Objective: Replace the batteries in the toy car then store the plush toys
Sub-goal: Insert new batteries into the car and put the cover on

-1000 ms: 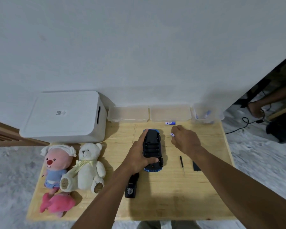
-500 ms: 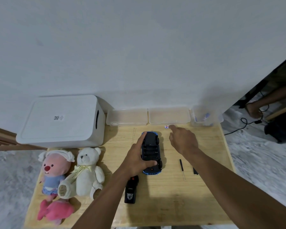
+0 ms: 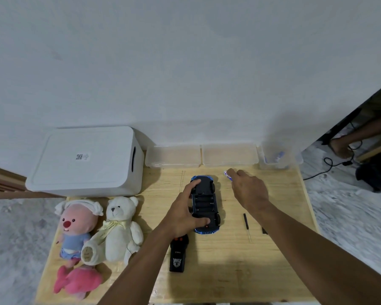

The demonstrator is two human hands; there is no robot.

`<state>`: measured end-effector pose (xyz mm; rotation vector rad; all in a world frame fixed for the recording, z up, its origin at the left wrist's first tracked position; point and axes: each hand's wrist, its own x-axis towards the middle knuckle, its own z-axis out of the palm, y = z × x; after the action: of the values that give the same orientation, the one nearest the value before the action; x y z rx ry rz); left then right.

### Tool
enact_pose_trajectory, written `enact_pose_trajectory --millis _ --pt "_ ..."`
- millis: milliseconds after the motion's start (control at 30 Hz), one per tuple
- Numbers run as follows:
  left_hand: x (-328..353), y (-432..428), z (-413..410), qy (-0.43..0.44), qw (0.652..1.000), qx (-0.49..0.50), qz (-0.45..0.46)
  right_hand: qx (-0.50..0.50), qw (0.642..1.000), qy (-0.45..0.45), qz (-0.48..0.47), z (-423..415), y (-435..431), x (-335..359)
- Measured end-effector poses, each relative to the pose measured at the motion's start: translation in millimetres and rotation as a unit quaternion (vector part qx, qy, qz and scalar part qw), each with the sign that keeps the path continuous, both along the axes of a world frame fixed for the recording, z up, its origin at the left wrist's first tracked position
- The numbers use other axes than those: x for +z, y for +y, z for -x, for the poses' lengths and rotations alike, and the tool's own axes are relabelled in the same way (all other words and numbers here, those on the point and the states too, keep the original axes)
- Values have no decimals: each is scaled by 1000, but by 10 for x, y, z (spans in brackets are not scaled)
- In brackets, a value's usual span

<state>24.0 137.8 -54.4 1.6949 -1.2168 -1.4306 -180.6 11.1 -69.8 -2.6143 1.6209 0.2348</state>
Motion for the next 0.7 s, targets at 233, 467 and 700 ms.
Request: enact_pose_trajectory --millis 233,467,700 --pt "42 -12 43 1 1000 -3 -3 5 999 17 -48 -98 84 102" --pt "95 -29 58 -8 1000 8 9 -208 905 -352 -118 3 210 359" --pt "311 -73 220 11 999 21 37 -253 761 -577 -154 -166 611 715"
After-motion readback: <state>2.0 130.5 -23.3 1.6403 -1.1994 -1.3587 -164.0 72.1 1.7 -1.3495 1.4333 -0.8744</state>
